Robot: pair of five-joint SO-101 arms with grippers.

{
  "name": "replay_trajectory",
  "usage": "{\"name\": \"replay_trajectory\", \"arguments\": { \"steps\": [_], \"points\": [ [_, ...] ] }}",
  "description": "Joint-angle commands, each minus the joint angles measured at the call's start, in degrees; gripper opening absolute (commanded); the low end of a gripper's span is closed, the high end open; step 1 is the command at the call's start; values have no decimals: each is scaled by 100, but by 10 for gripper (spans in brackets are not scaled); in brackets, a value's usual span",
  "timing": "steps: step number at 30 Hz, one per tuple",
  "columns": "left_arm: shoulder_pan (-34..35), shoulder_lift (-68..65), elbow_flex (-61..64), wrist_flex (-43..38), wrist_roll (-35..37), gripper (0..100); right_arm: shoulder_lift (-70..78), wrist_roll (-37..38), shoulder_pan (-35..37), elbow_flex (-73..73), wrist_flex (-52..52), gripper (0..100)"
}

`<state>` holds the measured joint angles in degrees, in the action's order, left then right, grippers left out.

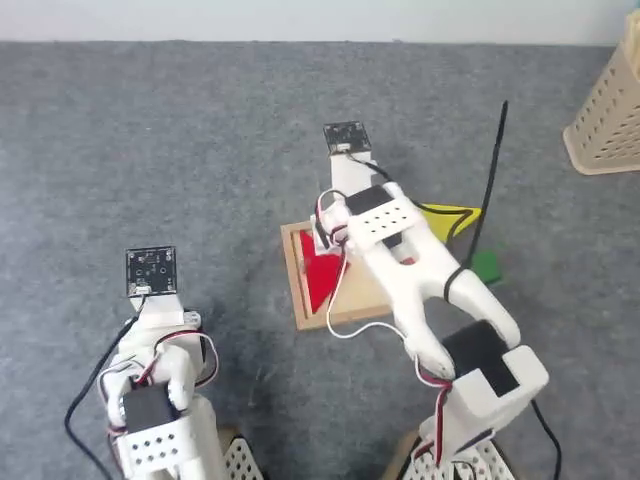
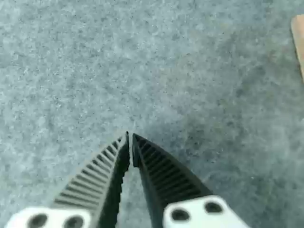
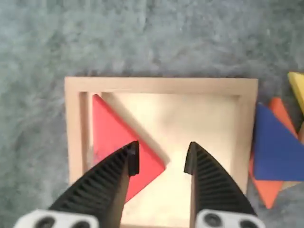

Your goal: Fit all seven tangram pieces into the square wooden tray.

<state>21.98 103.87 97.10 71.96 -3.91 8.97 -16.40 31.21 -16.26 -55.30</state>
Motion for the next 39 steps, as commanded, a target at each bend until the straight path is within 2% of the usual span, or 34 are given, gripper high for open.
{"name": "replay_trajectory", "arguments": {
  "steps": [1, 5, 14, 21, 30, 36, 39],
  "points": [
    [-18, 79, -48, 44, 44, 13, 207, 264, -75, 211, 127, 139],
    [-18, 79, -48, 44, 44, 13, 778, 484, 163, 422, 127, 75],
    [-18, 79, -48, 44, 44, 13, 989, 510, 813, 563, 110, 74],
    [-18, 79, -48, 44, 44, 13, 532, 501, 848, 554, -154, 74],
    [-18, 79, -48, 44, 44, 13, -593, 589, -514, 580, -822, 74],
    [-18, 79, -48, 44, 44, 13, -919, 2154, -1675, 1073, -1657, 82],
    [-18, 79, -48, 44, 44, 13, -655, 3077, -2308, 1459, -2044, 166]
  ]
}}
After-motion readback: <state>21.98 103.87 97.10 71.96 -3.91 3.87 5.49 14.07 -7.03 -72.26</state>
